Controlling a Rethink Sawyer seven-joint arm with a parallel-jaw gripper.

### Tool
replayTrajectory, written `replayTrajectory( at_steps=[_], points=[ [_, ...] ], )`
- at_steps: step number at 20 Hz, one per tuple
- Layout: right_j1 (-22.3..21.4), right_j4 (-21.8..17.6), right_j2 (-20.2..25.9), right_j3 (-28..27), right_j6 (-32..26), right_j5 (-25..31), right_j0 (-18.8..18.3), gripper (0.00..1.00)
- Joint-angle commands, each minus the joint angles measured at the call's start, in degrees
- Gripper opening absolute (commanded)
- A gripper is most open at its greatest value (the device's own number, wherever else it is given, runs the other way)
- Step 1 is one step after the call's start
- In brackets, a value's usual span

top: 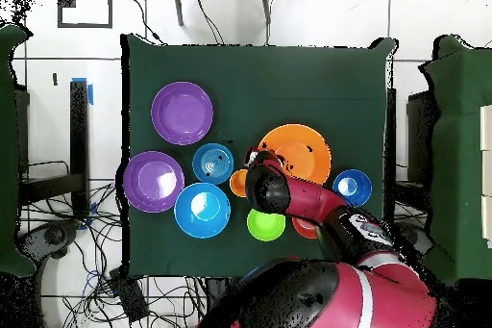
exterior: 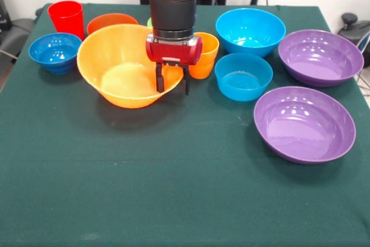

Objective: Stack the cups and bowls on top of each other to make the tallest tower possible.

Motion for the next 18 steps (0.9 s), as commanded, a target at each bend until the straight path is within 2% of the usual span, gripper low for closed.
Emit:
replayTrajectory(
  at_steps=[1,3,7,9,11,16,18],
  points=[
    [3.79,-0.98,2.45,-5.95,3.86,5.90,1.64,0.00],
    [3.75,-1.17,2.24,-6.40,3.55,5.97,1.76,0.00],
    [3.33,-3.46,3.69,-6.27,3.21,2.72,0.86,0.00],
    [3.19,-2.79,3.35,-5.96,3.56,3.46,1.06,0.00],
    [2.17,-1.60,2.68,-5.55,3.76,5.54,1.59,0.00],
    [-4.48,1.34,0.42,-5.06,3.04,15.17,3.93,0.00],
    [-5.88,2.07,-0.29,-5.40,3.34,17.57,4.67,0.00]
  ],
)
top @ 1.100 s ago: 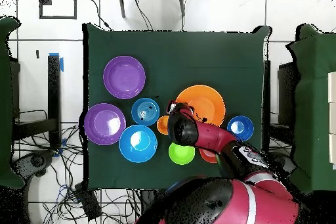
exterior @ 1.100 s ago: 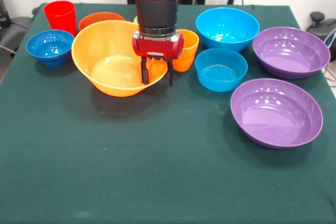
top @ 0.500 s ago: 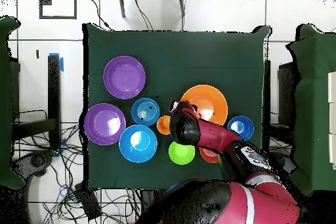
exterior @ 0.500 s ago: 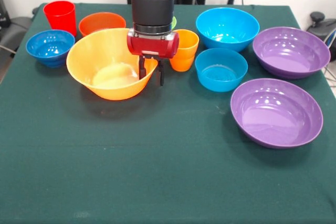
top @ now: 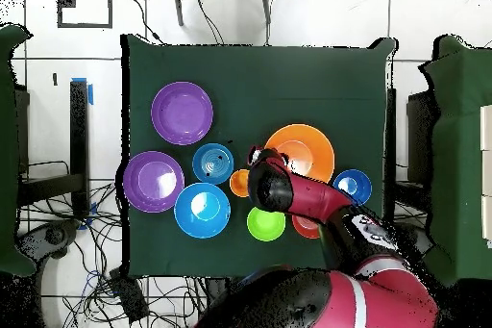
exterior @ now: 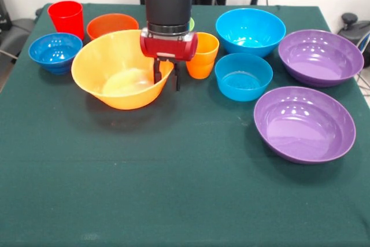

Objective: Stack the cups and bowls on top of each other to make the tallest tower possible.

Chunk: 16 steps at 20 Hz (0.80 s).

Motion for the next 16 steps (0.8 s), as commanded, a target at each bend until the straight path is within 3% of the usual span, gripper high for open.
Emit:
replayTrajectory(
  at_steps=[1,4,10,16],
  points=[
    [-3.75,2.13,0.85,-5.24,3.62,14.31,4.03,0.00],
    [-4.75,2.47,-0.21,-8.00,3.93,16.91,5.91,0.00],
    [-2.61,2.84,-2.44,-15.42,4.78,20.19,9.34,0.00],
    [-5.42,0.26,-3.37,-12.26,4.65,18.27,9.46,0.00]
  ],
)
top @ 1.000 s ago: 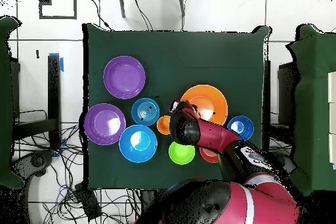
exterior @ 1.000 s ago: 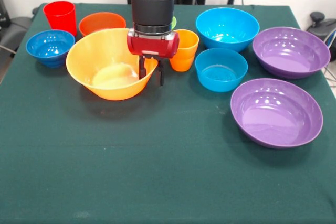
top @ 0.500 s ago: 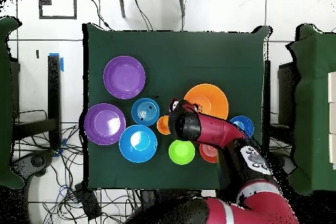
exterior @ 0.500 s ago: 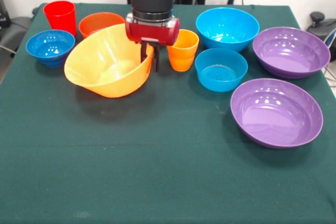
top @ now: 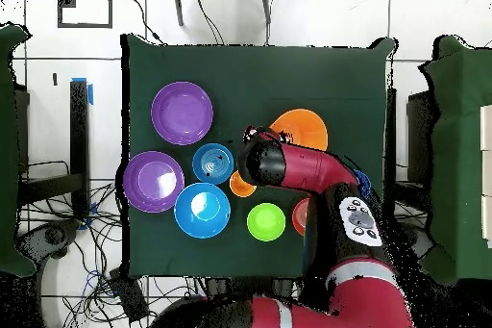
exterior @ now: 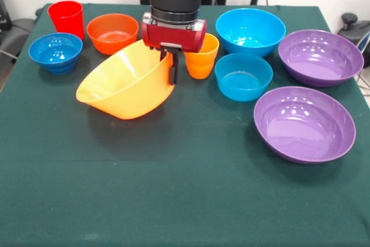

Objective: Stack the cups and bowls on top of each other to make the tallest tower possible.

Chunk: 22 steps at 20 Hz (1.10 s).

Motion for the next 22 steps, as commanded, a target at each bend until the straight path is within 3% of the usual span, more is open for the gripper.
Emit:
replayTrajectory(
  at_steps=[1,4,12,18,22],
  points=[
    [-1.17,-0.58,1.26,-3.05,4.57,4.38,1.55,0.00],
    [-2.31,-0.61,1.55,-2.17,4.15,5.29,1.14,0.00],
    [-6.02,-8.52,2.20,13.05,5.60,-10.12,-3.22,0.00],
    [-1.10,-12.09,0.03,16.10,7.63,-19.27,-4.04,0.00],
    [1.36,-13.35,-2.27,17.24,7.37,-22.04,-2.93,0.00]
  ],
)
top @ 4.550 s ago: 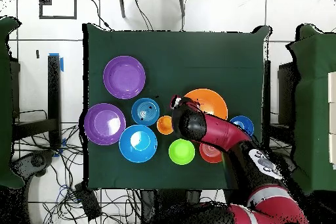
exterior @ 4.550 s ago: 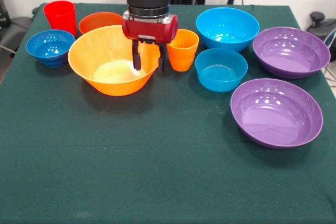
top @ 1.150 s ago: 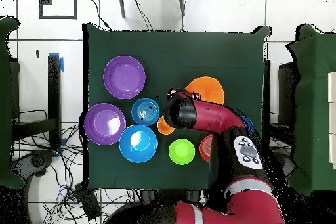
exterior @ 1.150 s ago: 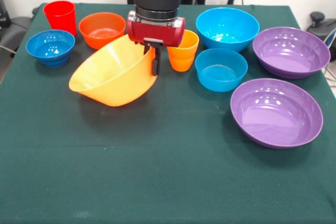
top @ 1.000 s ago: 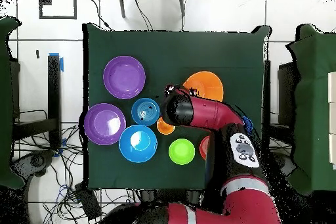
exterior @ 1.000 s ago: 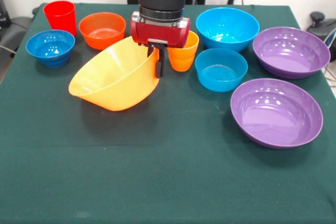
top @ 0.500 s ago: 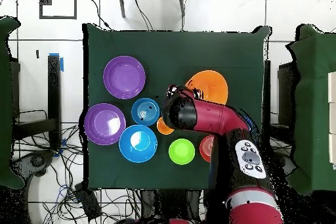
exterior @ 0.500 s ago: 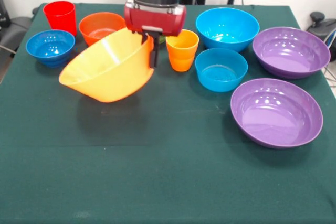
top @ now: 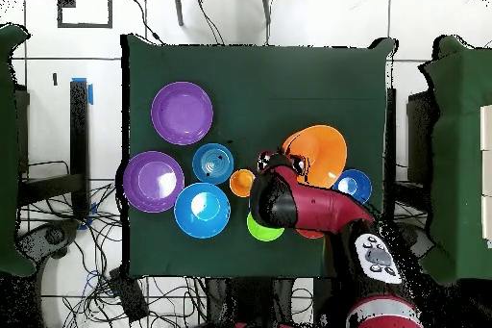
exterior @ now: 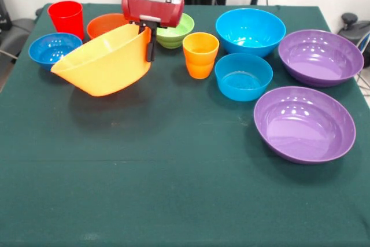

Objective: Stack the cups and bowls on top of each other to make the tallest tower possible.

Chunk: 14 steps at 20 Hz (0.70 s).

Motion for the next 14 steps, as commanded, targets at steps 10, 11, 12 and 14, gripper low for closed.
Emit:
replayTrajectory(
  at_steps=[10,11,12,14],
  points=[
    [2.90,-4.13,-0.77,5.60,6.72,-3.09,2.33,0.00],
    [3.13,-4.00,-1.20,5.75,6.85,-3.34,2.54,0.00],
    [3.25,-3.68,-1.52,5.57,6.90,-3.18,2.89,0.00],
    [3.30,-3.72,-1.65,5.87,7.18,-3.76,3.03,0.00]
  ],
)
